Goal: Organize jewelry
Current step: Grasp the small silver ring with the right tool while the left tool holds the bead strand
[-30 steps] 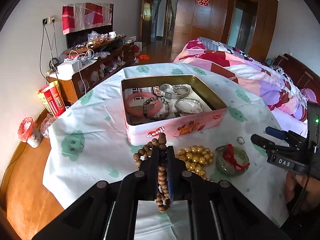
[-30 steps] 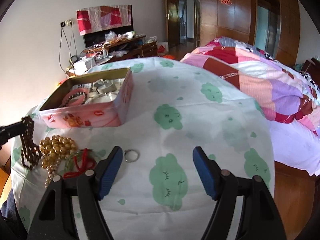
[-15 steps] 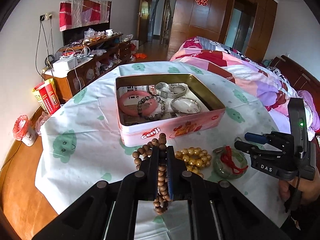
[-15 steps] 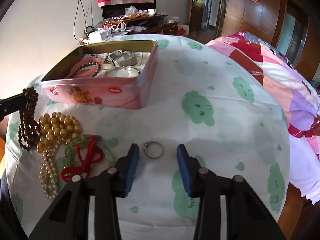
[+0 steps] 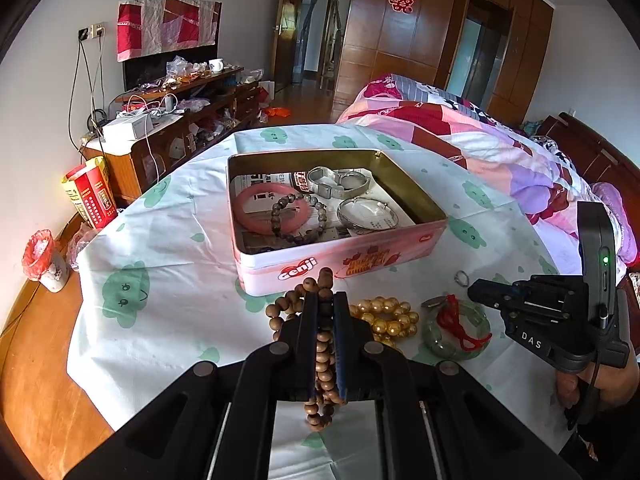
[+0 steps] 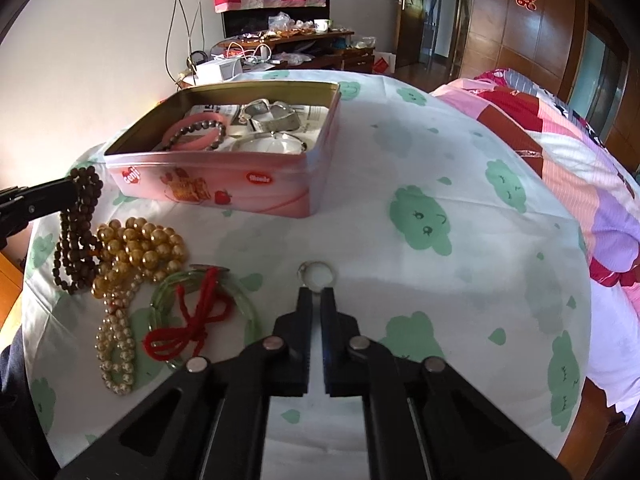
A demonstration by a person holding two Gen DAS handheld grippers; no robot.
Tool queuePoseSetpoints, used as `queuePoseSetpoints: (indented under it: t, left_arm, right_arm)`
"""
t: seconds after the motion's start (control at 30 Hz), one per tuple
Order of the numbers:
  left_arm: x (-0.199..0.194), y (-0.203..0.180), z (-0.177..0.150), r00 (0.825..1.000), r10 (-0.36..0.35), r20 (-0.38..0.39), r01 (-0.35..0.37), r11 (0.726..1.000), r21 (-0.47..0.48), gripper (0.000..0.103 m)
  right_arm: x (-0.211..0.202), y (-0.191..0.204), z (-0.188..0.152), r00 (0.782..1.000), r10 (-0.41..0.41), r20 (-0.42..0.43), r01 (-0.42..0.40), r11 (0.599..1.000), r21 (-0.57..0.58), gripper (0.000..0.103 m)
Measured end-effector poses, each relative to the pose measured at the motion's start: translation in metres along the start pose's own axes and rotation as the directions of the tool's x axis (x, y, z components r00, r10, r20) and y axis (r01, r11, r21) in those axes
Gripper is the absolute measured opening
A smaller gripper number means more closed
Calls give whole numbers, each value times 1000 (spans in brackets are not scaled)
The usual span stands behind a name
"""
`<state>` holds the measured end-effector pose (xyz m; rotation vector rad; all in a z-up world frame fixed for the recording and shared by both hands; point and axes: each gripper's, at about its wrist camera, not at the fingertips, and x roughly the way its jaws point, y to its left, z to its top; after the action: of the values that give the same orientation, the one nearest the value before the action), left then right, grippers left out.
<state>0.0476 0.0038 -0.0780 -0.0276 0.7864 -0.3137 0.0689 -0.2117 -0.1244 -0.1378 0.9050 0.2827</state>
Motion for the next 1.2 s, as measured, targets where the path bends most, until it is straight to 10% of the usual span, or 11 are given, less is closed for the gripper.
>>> queuePoseSetpoints:
  t: [0.4, 0.53, 0.67, 0.77, 1.2]
  left_arm:
    - [4, 3, -1, 1000, 6, -11, -6, 1000, -7, 6]
    - [6, 8, -1, 1000, 12, -16, -12, 1000, -14, 6]
    - [10, 9, -1, 1000, 12, -23, -12, 1000, -16, 6]
    - [11, 7, -1, 1000, 7, -25, -8, 1000, -10, 6]
    - [-6, 5, 16, 1000, 0, 25, 0, 1000, 8, 6]
  right_arm:
    - [11, -1, 17, 999, -18, -27, 15, 997, -76, 20]
    - [17, -6, 24, 999, -25, -25, 23, 996, -89, 45]
    - [19, -14, 25, 999, 30, -37, -32, 998, -63, 44]
    - [17, -6, 23, 998, 49, -36, -52, 994, -95, 23]
    - [-7, 2, 22, 998, 53, 21, -51, 994, -93, 23]
